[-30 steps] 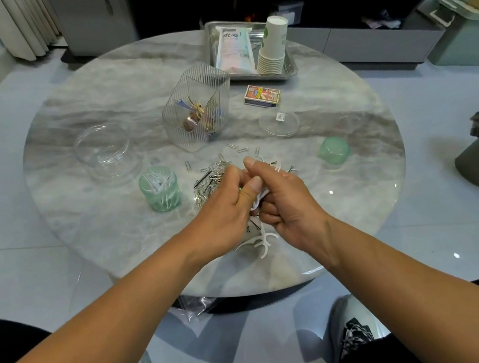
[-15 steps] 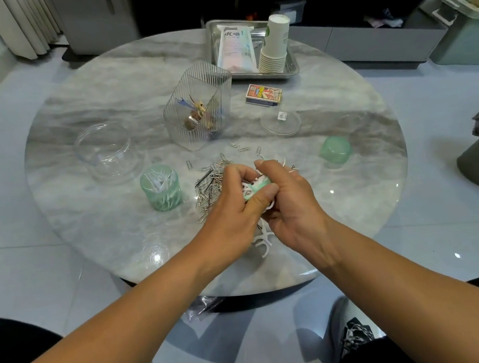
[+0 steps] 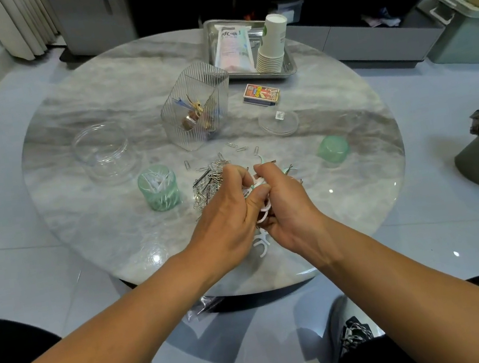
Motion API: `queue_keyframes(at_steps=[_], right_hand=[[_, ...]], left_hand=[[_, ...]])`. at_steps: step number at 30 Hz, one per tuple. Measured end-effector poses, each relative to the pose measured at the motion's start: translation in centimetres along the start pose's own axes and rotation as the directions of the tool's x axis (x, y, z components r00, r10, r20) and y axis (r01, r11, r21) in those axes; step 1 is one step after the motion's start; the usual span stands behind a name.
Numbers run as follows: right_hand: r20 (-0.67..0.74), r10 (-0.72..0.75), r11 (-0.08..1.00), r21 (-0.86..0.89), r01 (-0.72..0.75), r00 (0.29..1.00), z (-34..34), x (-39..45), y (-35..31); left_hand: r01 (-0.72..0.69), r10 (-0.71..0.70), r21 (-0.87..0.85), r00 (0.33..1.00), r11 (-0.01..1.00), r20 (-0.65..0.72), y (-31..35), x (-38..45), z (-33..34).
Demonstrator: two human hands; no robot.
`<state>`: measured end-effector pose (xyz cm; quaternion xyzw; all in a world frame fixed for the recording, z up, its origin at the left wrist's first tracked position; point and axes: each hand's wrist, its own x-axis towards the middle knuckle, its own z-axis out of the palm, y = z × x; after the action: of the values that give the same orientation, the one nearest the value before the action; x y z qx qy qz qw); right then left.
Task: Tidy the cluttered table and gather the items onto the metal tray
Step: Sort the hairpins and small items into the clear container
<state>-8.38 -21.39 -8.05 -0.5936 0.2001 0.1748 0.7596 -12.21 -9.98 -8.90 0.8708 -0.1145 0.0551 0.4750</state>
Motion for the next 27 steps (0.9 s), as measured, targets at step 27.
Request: queue_keyframes(at_steps=[27], right_hand=[[-0.069,-0.120,0.993,-0.011,0.119,0.990,1.2,0.3,-0.7]], left_hand=[[0.338,-0.338,-0.149,0.941,0.929,0.025,1.0,1.6,-0.5]])
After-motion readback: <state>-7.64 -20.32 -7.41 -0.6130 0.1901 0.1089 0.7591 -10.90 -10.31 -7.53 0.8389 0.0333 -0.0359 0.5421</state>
